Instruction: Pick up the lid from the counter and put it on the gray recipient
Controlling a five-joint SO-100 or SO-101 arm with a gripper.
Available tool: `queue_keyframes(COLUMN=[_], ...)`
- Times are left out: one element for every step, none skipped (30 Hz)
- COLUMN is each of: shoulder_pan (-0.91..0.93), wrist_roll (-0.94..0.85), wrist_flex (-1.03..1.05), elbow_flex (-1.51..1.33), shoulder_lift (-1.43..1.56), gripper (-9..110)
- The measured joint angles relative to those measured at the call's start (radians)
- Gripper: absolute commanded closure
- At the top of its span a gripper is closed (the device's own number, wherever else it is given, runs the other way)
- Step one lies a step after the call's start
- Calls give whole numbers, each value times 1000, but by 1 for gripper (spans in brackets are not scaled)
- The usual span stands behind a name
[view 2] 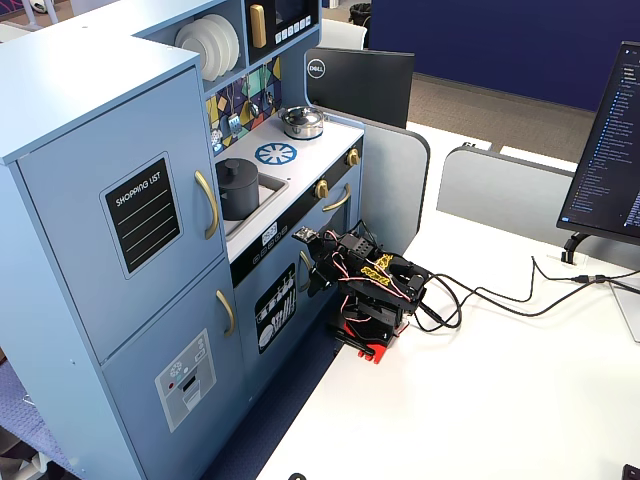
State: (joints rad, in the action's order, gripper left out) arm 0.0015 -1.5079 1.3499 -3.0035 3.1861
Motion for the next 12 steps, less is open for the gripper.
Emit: queue_keyframes(shoulder_pan=[-3,-5,-5,-5,-5,-5,-5,-5,-5,-5,-5,-5], wrist_roll=[0,0,0,0,0,0,0,0,0,0,0,0], wrist_flex=[0,0,2,2,2,2,2,2,2,2,2,2], elbow_flex=[0,0,0,0,0,0,0,0,0,0,0,0], shoulder_lift=[0,0,0,0,0,0,0,0,0,0,0,0], gripper=[96,96,96,96,96,96,96,96,96,96,96,96])
